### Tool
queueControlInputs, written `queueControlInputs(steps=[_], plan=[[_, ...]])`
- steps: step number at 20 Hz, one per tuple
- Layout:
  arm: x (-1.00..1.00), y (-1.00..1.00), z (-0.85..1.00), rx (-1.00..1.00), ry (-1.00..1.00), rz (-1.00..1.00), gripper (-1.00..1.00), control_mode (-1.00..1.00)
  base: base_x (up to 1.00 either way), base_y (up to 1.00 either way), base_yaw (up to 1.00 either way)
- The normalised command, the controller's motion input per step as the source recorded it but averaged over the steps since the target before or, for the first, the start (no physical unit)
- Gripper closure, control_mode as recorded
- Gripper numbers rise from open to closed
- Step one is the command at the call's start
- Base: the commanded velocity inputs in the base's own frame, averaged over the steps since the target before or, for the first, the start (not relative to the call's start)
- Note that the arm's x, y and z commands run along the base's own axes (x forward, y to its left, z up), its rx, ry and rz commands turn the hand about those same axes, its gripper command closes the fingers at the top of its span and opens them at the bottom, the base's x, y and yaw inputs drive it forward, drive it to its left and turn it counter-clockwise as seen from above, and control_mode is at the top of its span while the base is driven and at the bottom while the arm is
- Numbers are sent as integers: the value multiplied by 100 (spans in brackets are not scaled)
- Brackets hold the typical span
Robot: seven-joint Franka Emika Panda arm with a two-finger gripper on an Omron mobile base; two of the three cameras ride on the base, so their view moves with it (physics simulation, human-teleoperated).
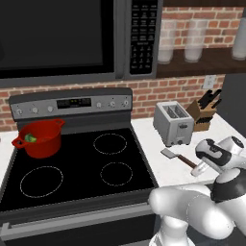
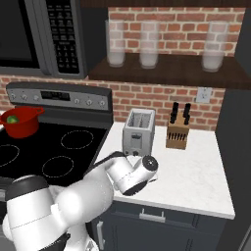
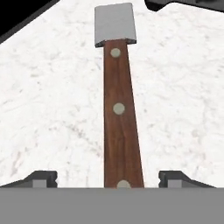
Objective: Put the bell pepper and broccoli in the pot. Retrieve the spatula and lightly stir the vegetables in the pot.
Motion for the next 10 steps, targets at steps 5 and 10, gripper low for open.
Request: queueControlInputs(steps=[5, 10], plan=[[51, 0, -11, 0, 2, 0, -100, -100, 0, 0, 0], [31, 0, -31, 0, 1, 0, -100, -100, 0, 0, 0]])
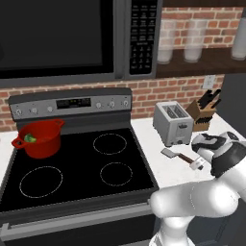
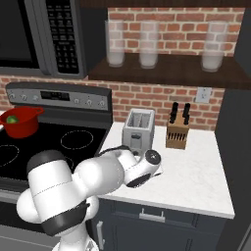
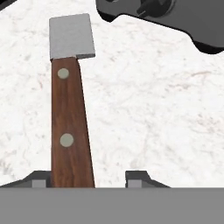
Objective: Put the bell pepper and broccoli in the pot. Retrieve the spatula and lightly stir the vegetables in the pot.
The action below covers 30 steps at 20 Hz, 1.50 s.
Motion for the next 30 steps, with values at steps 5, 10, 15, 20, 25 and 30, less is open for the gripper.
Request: queueControlInputs(steps=[5, 10, 15, 20, 25, 30], plan=[[-15, 1, -60, 0, 1, 0, -100, -100, 0, 0, 0], [-42, 1, -60, 0, 0, 0, -100, -100, 0, 0, 0], [-30, 0, -53, 0, 0, 0, -100, -100, 0, 0, 0], [-39, 4, -61, 0, 0, 0, 100, -100, 0, 0, 0], [-37, 0, -24, 0, 0, 0, 100, -100, 0, 0, 0], [-48, 4, 34, 0, -4, 0, 100, -100, 0, 0, 0]])
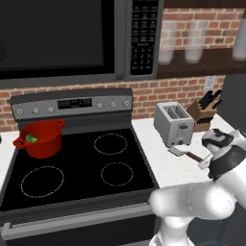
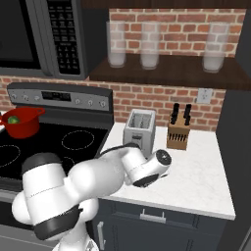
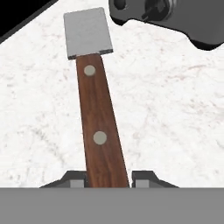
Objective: Put the bell pepper and broccoli in the pot. Retrieve the spatula and lightly stir the vegetables in the pot.
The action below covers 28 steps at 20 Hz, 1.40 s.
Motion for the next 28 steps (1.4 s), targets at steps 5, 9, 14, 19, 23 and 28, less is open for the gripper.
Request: queueControlInputs(steps=[5, 9, 14, 19, 23, 28], plan=[[-48, 7, 98, 4, -10, 0, 100, -100, 0, 0, 0], [-23, 20, 100, 9, 0, -1, 100, -100, 0, 0, 0], [-15, 40, 100, 6, 11, -5, 100, -100, 0, 0, 0], [-23, 52, 100, 4, 28, -6, 100, -100, 0, 0, 0], [-28, 56, 100, 3, 38, -5, 100, -100, 0, 0, 0], [-42, 51, 87, 1, 38, -5, 100, -100, 0, 0, 0]])
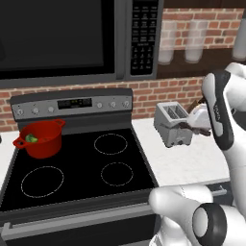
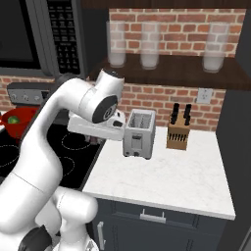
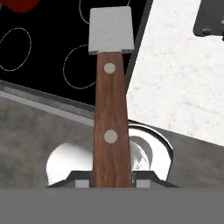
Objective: Put the bell pepper and broccoli in the pot. Retrieve the spatula and lightly stir the vegetables in the pot.
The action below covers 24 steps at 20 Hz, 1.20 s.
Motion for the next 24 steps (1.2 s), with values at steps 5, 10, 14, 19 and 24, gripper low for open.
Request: queueControlInputs(steps=[5, 10, 14, 19, 24], plan=[[-49, 48, 30, 0, 21, -7, 100, -100, 0, 0, 0], [-35, 56, 0, -10, -3, -22, 100, -100, 0, 0, 0], [-34, 42, 0, -17, -11, -25, 100, -100, 0, 0, 0], [-15, 9, -2, -13, -6, -24, 100, -100, 0, 0, 0], [-5, 0, 0, -7, -3, -15, 100, -100, 0, 0, 0]])
